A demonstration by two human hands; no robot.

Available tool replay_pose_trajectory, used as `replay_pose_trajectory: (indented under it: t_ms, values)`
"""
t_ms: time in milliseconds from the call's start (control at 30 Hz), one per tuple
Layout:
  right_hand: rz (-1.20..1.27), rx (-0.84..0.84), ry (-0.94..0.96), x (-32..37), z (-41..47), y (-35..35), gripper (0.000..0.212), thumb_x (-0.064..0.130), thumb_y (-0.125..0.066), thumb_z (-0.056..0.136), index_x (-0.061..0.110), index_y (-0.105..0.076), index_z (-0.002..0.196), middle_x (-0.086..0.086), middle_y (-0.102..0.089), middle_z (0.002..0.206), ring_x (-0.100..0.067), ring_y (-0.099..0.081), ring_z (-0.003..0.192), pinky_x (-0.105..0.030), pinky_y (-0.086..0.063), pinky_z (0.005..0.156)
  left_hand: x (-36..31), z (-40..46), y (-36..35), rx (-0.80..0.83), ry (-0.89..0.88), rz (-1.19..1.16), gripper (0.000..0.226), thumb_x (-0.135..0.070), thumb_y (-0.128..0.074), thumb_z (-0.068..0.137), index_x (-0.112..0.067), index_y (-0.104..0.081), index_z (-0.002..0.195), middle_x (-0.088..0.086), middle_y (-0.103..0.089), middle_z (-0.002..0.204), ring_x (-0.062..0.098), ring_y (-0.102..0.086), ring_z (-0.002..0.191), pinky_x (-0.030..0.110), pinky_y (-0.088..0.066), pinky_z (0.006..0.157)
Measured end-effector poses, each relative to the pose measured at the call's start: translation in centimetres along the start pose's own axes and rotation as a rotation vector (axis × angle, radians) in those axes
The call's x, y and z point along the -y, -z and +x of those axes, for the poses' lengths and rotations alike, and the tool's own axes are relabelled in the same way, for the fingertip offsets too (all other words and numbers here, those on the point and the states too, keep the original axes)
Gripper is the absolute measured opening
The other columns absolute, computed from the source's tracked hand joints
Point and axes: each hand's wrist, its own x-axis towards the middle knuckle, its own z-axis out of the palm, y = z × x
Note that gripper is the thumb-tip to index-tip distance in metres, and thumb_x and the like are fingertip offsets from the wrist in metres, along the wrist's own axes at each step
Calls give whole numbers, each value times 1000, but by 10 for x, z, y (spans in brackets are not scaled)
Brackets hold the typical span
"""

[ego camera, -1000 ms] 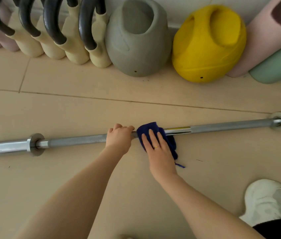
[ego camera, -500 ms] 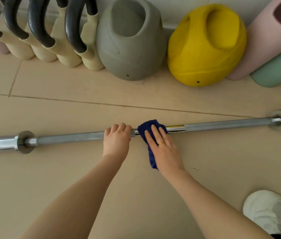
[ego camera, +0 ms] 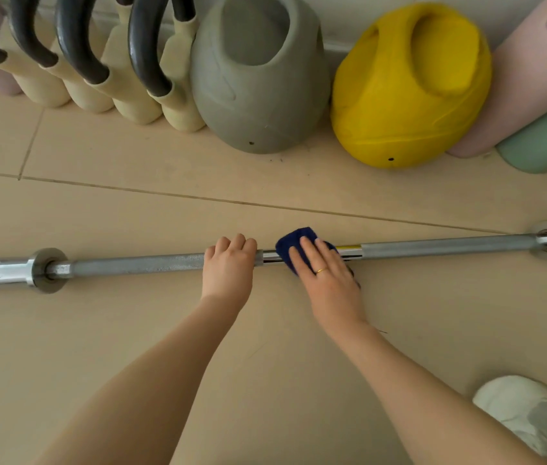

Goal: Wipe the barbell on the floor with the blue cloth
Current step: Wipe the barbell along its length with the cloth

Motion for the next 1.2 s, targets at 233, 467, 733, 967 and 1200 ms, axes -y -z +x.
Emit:
replay_pose_trajectory:
  t_ms: [233,467,733,967,1200]
  values:
    - [154,89,-483,-14,-10,16,56,-3,-42,91,9,-30,144,-15,-30,151,-34,-21,142,-40,-25,113,-3,-11,-4,-52,-33,54,52,1,-88,24,-13,-57,64,1,-54,61,25,-52,52,26,-39,48]
    - [271,265,-41,42,8,17,59,-3,-40,90,11,-26,145,-12,-27,152,-30,-25,140,-34,-23,114,0,-25,-13,-127,-55,43,42,-3,-87,37,-12,-59,67,2,-55,65,24,-56,57,30,-45,53]
    - [336,203,-176,84,9,12,48,-5,-42,89,2,-40,136,-19,-44,137,-35,-40,128,-36,-30,109,16,-40,-8,-143,-137,-89,37,-1,-84,45,-14,-60,70,-1,-58,67,21,-58,57,28,-46,57]
    - [80,262,-62,58,15,23,40,10,-44,91,11,-45,130,-13,-51,128,-35,-49,112,-41,-39,92,83,-76,2,-87,-13,-100,48,-9,-90,45,-14,-69,89,1,-68,90,25,-67,77,30,-52,70]
    - [126,197,-60,136,13,14,45,2,-33,77,8,-62,112,-13,-62,115,-37,-56,80,-40,-51,72,96,-80,5,-43,84,-101,50,3,-83,48,-18,-72,92,1,-69,89,28,-65,73,35,-50,67]
